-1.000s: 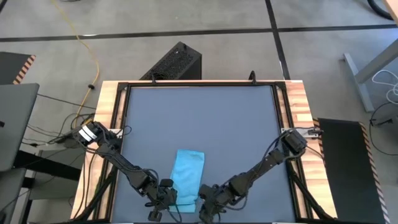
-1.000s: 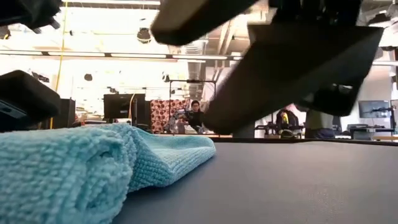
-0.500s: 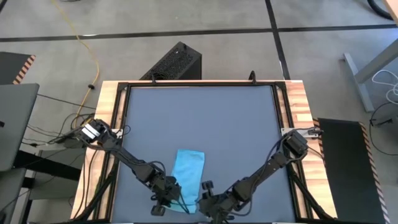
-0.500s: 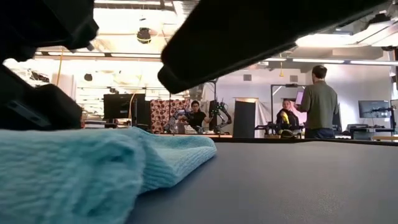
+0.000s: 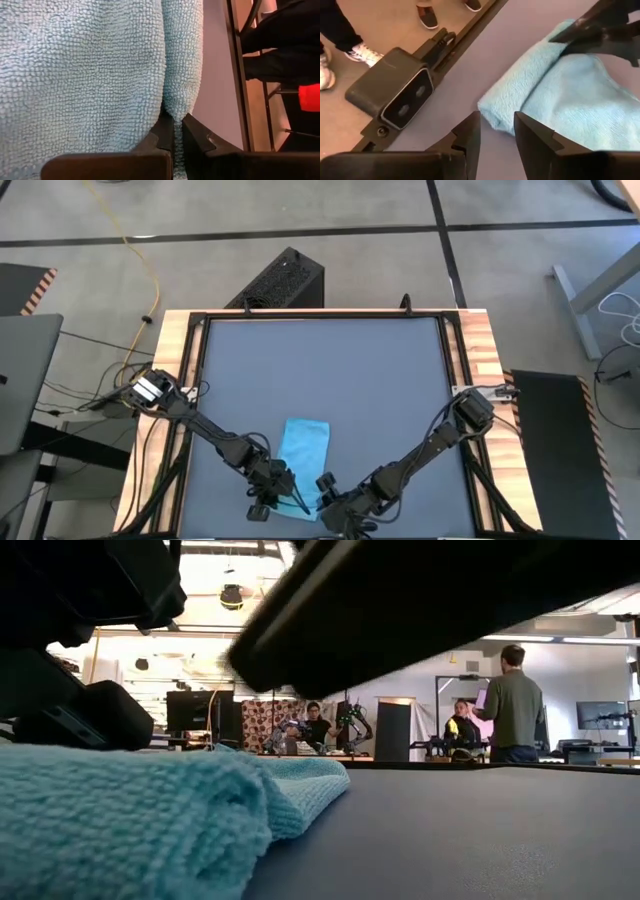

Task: Roll towel
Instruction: Roll the blue towel

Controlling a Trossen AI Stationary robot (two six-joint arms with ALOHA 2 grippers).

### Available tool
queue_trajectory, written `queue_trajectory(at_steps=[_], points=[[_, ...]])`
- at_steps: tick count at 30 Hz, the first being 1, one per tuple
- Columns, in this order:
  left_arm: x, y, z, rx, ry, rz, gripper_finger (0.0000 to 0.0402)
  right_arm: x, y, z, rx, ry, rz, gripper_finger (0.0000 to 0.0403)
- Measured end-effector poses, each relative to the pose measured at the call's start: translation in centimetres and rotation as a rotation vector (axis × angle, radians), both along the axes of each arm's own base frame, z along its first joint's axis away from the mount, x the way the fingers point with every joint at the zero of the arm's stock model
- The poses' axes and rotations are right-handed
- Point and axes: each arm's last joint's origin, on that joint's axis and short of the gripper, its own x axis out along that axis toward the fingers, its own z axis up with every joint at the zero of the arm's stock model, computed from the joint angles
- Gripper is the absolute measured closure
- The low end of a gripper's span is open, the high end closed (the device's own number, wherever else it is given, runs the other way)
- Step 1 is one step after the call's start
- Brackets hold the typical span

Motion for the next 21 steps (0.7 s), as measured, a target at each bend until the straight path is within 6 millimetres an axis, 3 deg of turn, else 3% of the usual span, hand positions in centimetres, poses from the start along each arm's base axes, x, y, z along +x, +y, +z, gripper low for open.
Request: queue_trajectory(at_steps=[6, 8, 13, 17, 21], points=[[0.0, 0.2, -0.1, -0.009, 0.024, -0.007, 0.0401, 0.6, 1.0, -2.0, -0.001, -0.045, 0.037, 0.0262], [-0.2, 0.2, -0.2, -0.006, 0.043, -0.012, 0.0401, 0.4, 1.1, -2.2, -0.025, -0.06, -0.04, 0.0262], [-0.7, -0.1, -0.3, 0.001, 0.068, -0.034, 0.0401, 0.0, 0.4, -0.2, 0.023, -0.063, -0.186, 0.0263], [-0.7, -0.2, -0.3, 0.001, 0.068, -0.035, 0.0401, 0.2, -1.4, 1.0, 0.036, -0.001, -0.251, 0.0272], [-0.6, -0.2, -0.2, 0.003, 0.058, -0.03, 0.0401, 0.6, -5.3, 0.1, 0.116, 0.076, -0.351, 0.0296]])
